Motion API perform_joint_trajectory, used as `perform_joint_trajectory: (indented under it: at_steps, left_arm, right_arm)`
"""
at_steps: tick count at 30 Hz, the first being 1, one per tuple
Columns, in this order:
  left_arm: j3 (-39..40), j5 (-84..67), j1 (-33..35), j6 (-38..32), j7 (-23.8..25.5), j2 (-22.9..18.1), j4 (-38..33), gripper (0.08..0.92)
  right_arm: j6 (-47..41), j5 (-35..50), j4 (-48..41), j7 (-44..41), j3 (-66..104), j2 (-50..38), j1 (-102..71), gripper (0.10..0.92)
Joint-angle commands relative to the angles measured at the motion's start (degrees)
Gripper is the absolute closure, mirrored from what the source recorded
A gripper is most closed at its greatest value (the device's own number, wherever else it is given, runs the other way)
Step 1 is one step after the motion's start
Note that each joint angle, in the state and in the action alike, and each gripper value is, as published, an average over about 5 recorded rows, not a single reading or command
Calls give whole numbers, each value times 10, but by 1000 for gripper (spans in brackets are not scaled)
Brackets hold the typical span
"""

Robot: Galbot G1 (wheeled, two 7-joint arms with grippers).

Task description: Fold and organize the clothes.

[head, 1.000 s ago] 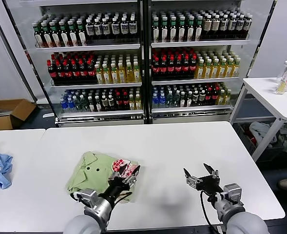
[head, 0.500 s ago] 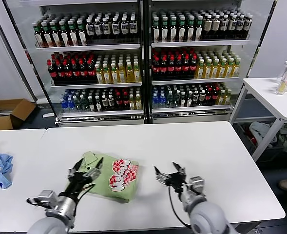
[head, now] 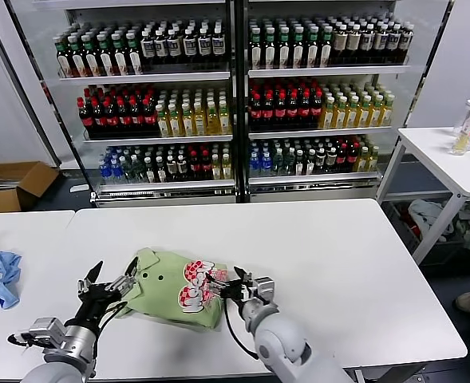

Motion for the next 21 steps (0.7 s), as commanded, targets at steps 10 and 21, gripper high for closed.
perform_joint_trajectory:
  at_steps: [10,21]
  left_arm:
    - [-18,1,11,-2,-5,0,-5,177]
    - [-7,4,11,0,-7,-5,-4,177]
  right_arm:
    - [4,29,-68,26,-24,36,35,519]
    - [-1,-30,-84,-16,-12,-5,77,839]
